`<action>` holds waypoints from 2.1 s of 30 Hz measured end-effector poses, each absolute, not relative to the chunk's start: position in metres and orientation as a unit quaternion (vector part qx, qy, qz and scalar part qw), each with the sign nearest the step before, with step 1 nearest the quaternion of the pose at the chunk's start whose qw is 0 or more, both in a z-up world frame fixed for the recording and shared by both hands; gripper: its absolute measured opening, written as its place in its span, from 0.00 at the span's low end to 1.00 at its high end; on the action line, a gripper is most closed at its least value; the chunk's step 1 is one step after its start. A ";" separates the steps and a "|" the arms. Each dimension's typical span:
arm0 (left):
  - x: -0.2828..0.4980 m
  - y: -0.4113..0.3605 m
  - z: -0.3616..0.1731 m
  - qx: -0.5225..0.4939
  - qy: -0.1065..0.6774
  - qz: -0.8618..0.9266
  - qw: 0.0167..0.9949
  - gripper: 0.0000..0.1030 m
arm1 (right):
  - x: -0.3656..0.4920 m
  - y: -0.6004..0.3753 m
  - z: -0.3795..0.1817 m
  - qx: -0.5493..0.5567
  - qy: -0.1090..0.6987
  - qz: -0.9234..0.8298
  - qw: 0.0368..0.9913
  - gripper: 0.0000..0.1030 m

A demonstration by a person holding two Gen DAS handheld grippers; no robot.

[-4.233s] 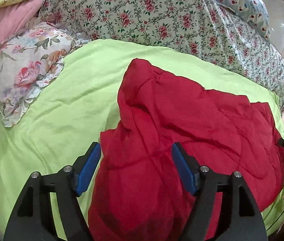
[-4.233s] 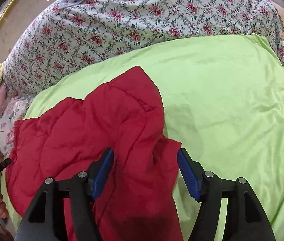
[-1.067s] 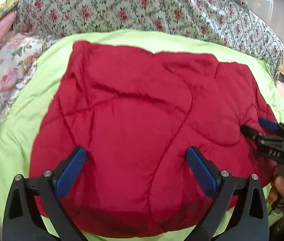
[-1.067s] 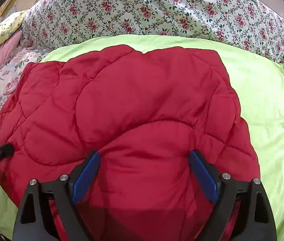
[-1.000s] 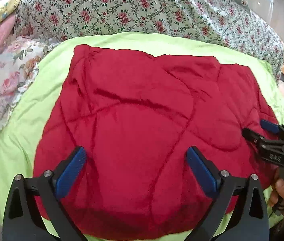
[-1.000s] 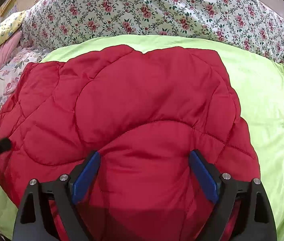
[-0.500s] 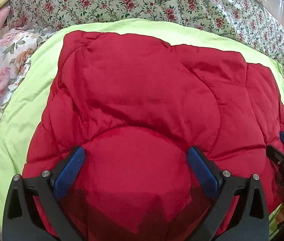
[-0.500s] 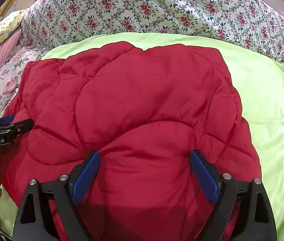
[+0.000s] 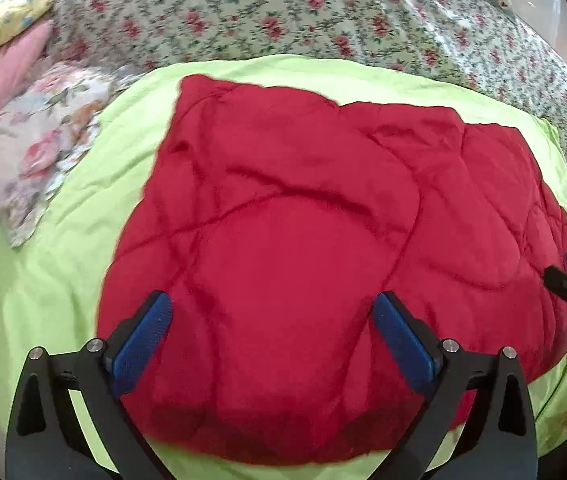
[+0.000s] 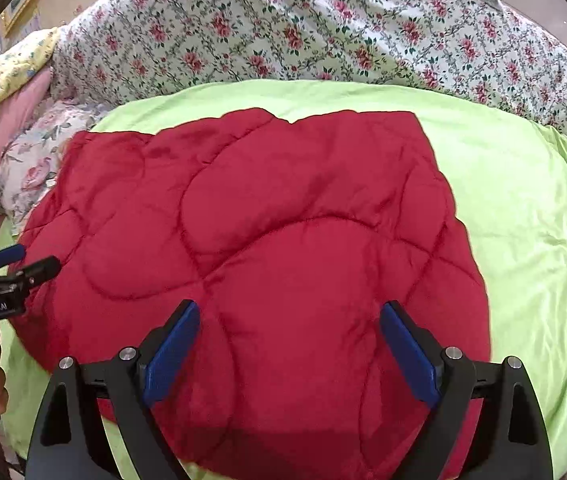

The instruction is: Fold large clothes

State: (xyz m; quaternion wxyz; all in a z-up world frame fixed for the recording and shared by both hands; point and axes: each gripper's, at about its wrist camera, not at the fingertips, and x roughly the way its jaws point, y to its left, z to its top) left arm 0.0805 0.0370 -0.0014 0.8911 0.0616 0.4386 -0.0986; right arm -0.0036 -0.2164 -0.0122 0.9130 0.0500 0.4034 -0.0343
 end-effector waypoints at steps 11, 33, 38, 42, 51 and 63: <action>0.039 0.046 -0.004 0.061 0.447 -0.075 0.889 0.99 | -0.055 -0.201 -0.012 0.054 0.391 -0.012 0.919 0.90; 0.039 0.012 -0.034 0.075 0.469 -0.088 0.876 1.00 | -0.038 -0.200 -0.047 0.028 0.410 -0.043 0.911 0.94; 0.041 0.013 -0.037 0.076 0.466 -0.091 0.877 1.00 | -0.035 -0.200 -0.050 0.031 0.411 -0.044 0.910 0.95; 0.039 0.012 -0.035 0.077 0.465 -0.091 0.878 1.00 | -0.036 -0.198 -0.050 0.033 0.412 -0.046 0.910 0.96; 0.030 0.023 -0.022 0.058 0.470 -0.097 0.875 1.00 | -0.054 -0.194 -0.028 0.050 0.403 -0.033 0.913 0.94; 0.000 0.035 -0.013 0.070 0.464 -0.088 0.878 1.00 | -0.082 -0.170 -0.010 0.041 0.402 -0.005 0.915 0.96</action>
